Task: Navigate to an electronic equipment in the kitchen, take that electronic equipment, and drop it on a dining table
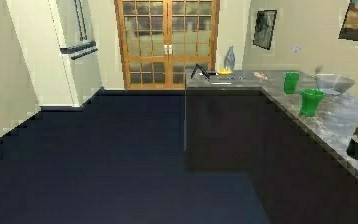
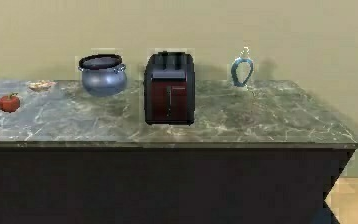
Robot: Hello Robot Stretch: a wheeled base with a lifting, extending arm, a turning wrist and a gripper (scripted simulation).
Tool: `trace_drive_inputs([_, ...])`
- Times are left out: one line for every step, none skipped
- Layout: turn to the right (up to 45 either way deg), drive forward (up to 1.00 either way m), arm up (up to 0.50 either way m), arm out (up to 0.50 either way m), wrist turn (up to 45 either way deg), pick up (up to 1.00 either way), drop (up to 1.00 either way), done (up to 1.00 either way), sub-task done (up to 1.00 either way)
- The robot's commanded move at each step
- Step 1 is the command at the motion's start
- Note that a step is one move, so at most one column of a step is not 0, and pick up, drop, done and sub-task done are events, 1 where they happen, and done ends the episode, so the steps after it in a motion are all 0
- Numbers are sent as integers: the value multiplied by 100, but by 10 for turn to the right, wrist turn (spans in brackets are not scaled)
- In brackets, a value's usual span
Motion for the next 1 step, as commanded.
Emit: trace_drive_inputs([0,100,0,0,0,0,0,0,0])
